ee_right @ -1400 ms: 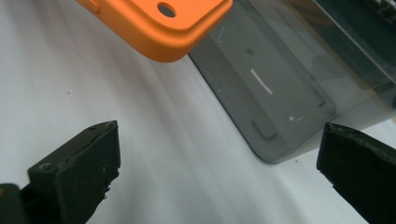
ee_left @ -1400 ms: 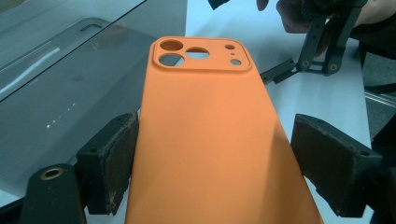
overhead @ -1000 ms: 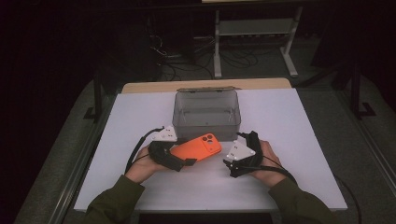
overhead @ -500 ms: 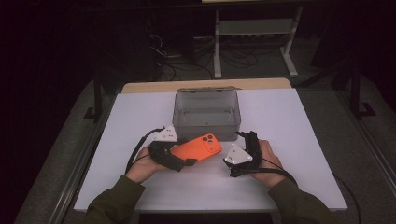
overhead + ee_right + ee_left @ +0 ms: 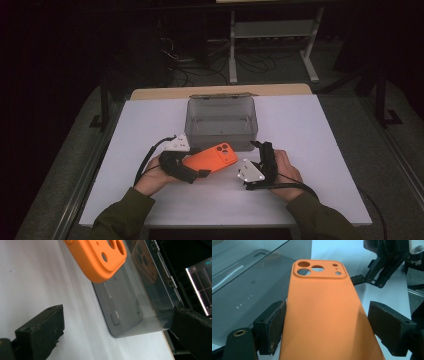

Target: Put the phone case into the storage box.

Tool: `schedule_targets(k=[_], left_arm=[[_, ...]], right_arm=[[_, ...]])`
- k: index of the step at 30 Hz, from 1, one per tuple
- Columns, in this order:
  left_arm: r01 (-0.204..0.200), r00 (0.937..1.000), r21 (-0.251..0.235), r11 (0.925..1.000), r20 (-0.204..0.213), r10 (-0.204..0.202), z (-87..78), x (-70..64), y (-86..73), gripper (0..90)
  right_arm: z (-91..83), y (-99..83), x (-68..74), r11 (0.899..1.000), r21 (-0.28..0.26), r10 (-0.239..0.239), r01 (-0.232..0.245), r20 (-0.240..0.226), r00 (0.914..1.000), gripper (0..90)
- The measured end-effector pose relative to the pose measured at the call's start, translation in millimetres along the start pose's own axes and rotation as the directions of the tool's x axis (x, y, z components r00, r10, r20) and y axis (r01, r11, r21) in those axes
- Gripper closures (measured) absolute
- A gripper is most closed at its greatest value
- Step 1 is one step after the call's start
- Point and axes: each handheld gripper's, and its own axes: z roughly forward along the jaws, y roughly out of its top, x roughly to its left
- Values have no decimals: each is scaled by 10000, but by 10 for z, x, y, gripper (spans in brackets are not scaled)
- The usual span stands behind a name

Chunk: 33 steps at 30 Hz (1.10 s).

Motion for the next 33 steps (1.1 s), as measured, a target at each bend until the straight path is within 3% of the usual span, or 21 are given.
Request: schedule_targets(k=[13, 22, 27, 31, 33], left_arm=[[-17, 10000, 7, 10000, 12, 17, -3, -4, 9, 169], [-31, 10000, -1, 10000, 15, 31, 0, -7, 10, 168], [-21, 10000, 0, 10000, 24, 21, 5, -10, 10, 168], [-32, 10000, -6, 10000, 32, 32, 3, -9, 11, 168], [-28, 10000, -13, 10000, 13, 28, 0, -6, 12, 169]], right_arm=[[-22, 53, 47, 9944, -70, -1043, 1050, 679, 9922, 0], [-28, 79, 86, 9905, -85, -1358, 1374, 1059, 9851, 0], [-25, 87, 104, 9842, -91, -1745, 1771, 1285, 9762, 0], [-28, 95, 134, 9741, -111, -2212, 2259, 1618, 9617, 0], [-31, 101, 140, 9729, -129, -2256, 2308, 1659, 9600, 0]])
